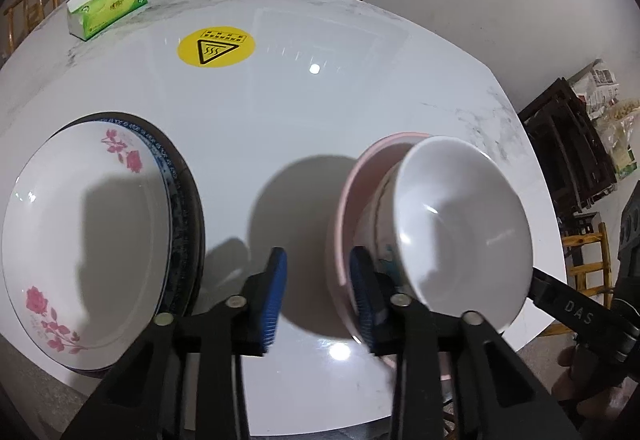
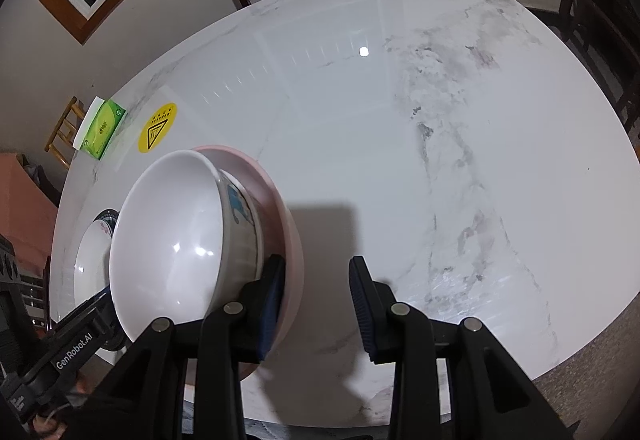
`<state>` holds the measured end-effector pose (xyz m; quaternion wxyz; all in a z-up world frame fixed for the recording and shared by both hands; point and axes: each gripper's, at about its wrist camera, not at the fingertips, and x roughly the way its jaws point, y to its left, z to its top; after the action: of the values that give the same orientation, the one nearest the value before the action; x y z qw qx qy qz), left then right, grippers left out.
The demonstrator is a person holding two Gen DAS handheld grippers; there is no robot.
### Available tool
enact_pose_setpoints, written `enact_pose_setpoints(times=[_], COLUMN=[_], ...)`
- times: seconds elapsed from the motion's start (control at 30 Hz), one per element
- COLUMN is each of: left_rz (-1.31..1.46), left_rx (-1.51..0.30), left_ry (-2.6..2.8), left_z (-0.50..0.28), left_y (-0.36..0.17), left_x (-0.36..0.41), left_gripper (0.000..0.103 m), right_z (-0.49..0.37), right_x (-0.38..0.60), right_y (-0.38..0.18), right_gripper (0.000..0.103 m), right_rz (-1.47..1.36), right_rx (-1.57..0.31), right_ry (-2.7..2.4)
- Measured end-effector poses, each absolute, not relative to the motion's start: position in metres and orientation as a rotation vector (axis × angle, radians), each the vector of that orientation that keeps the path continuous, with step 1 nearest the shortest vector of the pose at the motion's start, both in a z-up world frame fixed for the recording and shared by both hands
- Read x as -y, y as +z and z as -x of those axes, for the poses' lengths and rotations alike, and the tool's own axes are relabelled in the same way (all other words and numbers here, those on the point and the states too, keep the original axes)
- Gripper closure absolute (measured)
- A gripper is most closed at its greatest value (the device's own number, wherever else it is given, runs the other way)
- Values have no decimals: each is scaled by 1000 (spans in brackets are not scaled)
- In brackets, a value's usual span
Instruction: Organize plates and bowls
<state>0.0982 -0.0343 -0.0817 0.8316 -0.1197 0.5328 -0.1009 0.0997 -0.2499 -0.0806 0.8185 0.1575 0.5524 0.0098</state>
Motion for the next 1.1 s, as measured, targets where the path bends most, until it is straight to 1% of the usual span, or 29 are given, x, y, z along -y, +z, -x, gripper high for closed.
enact_pose_setpoints(times=[0.07,0.17,0.27,0.43,0.57,1.1], left_rz=[238,216,213,217,204,202], left_rx=[-1125,-1122,-1122,-1120,-1123,-1125], left_ry=[-220,-222,-218,-211,-201,-172], left_z=[-98,-97,-98,-97,-98,-100], left_y=[-80,-78,-77,-76,-76,-75], left_x=[39,44,45,46,48,46], left_gripper=[86,92,93,94,95,97], right_z=[-99,-99,-97,-98,-97,-99], right_x=[250,251,252,248,246,240], right_y=[-81,-82,-82,-80,-79,-79], right_gripper=[70,70,71,85,92,92], right_rz=[-341,-356,-366,-379,-401,-417], right_rx=[-1174,-1169,-1161,-1152,-1145,-1146], right_ry=[21,23,25,38,44,30])
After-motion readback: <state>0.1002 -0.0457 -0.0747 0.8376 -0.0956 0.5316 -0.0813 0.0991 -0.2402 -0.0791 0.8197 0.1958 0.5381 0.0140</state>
